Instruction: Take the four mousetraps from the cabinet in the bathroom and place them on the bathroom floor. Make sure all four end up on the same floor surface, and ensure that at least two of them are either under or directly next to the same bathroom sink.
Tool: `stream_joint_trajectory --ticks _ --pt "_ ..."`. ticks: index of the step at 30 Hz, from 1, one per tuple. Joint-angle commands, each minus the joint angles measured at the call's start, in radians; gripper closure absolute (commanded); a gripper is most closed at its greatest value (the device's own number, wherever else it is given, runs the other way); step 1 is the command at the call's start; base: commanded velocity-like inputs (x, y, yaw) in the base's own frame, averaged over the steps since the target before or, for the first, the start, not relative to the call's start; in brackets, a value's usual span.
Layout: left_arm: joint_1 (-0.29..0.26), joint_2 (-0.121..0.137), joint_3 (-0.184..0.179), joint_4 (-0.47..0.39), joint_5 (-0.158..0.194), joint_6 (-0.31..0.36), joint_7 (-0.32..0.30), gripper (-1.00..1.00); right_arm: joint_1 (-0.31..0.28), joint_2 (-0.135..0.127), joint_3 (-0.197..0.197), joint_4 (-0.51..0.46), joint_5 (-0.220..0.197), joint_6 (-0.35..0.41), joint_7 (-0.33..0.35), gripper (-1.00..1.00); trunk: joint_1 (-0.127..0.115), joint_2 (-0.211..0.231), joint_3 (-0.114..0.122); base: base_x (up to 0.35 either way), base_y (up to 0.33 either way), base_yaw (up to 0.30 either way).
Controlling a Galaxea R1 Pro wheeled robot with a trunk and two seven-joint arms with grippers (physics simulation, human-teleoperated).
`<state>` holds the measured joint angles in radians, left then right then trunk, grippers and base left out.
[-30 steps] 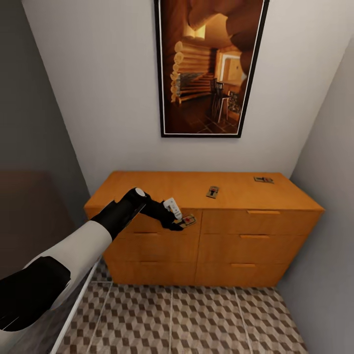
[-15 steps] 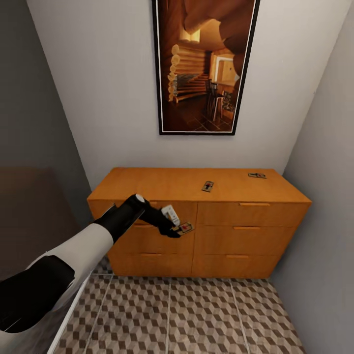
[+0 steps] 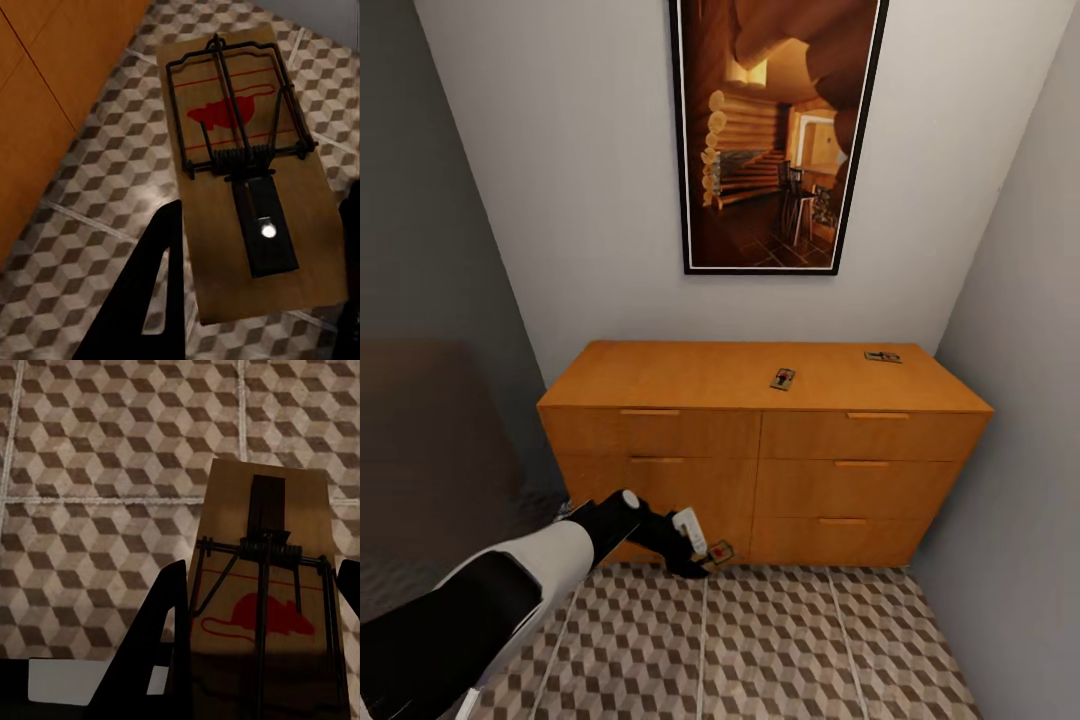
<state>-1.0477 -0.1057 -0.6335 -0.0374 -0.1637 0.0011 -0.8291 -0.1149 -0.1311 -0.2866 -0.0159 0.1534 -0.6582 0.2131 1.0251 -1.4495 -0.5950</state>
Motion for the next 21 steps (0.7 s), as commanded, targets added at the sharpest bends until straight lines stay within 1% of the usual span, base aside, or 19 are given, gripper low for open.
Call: stream_joint_trajectory --ticks 1,2,3,6,7,9,10,11,12,13,17,18,21 --pt "0.013 -0.001 0.017 0.026 -0.01 -0.021 0.01 1.0 0.0 0.0 -0.009 0.0 0.009 -0.003 0.002 1.0 0.0 -0.001 -0.001 0.0 0.0 0.0" --pt "0.02 -0.002 0.017 0.038 -0.01 -0.028 0.019 1.0 -0.001 -0.001 -0.009 0.0 0.009 -0.003 0.002 1.0 0.0 -0.001 -0.001 0.0 0.0 0.0" --pt "0.036 -0.002 0.017 0.056 -0.01 -0.039 0.046 1.0 0.0 -0.001 -0.009 0.0 0.009 -0.003 0.002 1.0 0.0 -0.001 -0.001 0.0 0.0 0.0" --pt "0.096 -0.002 0.017 0.092 -0.01 -0.068 0.164 1.0 0.0 -0.001 -0.009 -0.001 0.009 -0.003 0.003 1.0 0.0 -0.001 -0.001 0.0 0.0 0.0" --pt "0.124 -0.001 0.017 0.101 -0.01 -0.096 0.217 1.0 -0.001 -0.001 -0.009 -0.001 0.008 -0.003 0.003 1.0 0.0 -0.001 -0.001 0.0 0.0 0.0" --pt "0.157 0.004 0.018 0.108 -0.009 -0.145 0.261 1.0 -0.001 0.0 -0.009 -0.002 0.008 -0.003 0.002 1.0 0.0 -0.001 -0.001 0.0 0.0 0.0" --pt "0.17 0.008 0.018 0.11 -0.008 -0.167 0.272 1.0 -0.001 0.0 -0.01 -0.002 0.008 -0.003 0.002 1.0 0.0 -0.001 -0.001 0.0 0.0 0.0" --pt "0.192 0.021 0.018 0.112 -0.008 -0.197 0.282 1.0 -0.001 0.0 -0.01 -0.002 0.008 -0.003 0.002 1.0 0.0 -0.001 -0.001 0.0 0.0 0.0" --pt "0.209 0.03 0.018 0.113 -0.008 -0.212 0.286 1.0 -0.001 0.0 -0.011 -0.002 0.008 -0.003 0.002 1.0 0.0 -0.001 -0.001 0.0 0.0 0.0" --pt "0.236 0.046 0.019 0.114 -0.008 -0.231 0.29 1.0 -0.001 0.0 -0.011 -0.002 0.008 -0.003 0.002 1.0 0.0 -0.001 -0.001 0.0 0.0 0.0" --pt "0.304 0.094 0.02 0.116 -0.007 -0.276 0.295 1.0 -0.001 0.0 -0.013 -0.003 0.008 -0.003 0.002 1.0 0.0 -0.001 -0.001 0.0 0.0 0.0" --pt "0.313 0.1 0.02 0.116 -0.007 -0.282 0.295 1.0 -0.001 0.0 -0.013 -0.003 0.008 -0.004 0.002 1.0 0.0 -0.001 -0.001 0.0 0.0 0.0" --pt "0.367 0.134 0.02 0.117 -0.007 -0.331 0.305 1.0 0.0 -0.001 -0.015 -0.004 0.008 -0.004 0.002 1.0 0.0 -0.001 -0.001 0.0 0.0 0.0"
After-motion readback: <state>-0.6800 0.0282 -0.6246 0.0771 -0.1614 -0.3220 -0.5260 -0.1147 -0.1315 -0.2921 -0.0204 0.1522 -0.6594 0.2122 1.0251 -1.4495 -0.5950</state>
